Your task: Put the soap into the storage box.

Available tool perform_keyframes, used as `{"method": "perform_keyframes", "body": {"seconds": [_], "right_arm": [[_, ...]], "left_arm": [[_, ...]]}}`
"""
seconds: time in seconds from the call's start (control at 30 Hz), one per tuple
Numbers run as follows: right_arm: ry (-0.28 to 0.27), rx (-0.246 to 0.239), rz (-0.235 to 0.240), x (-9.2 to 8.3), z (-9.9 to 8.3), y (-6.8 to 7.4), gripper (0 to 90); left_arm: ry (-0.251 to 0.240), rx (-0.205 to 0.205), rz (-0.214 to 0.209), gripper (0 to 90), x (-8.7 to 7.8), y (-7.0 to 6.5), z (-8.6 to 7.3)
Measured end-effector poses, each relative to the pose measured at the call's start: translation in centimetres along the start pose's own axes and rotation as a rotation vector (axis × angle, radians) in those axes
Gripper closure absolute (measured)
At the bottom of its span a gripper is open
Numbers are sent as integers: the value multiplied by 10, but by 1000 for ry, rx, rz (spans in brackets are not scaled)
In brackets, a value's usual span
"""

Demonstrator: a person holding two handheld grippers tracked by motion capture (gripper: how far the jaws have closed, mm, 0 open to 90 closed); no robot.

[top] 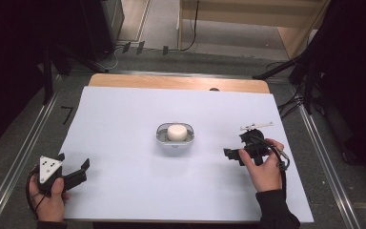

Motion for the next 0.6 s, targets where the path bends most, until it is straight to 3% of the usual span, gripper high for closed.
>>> {"method": "perform_keyframes", "body": {"seconds": [0.13, 0.43, 0.6], "right_arm": [[-10, -16, 2, -3, -8, -5, 80], [-24, 7, 1, -11, -27, -23, 50], [-31, 0, 40, -17, -39, -29, 19]], "left_arm": [[2, -1, 2, 139, 0, 0, 0], [7, 6, 8, 139, 1, -1, 0], [7, 5, 11, 139, 1, -1, 0]]}}
Point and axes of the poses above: each handheld gripper's, and its own axes: x roughly forward along the jaws, z roughly out of its top, y roughly to its left, the point moved 3 cm from there along x, roughly forward along the jaws, and after that the axes turned 4 degrees about -x, right-handed, at the moved point
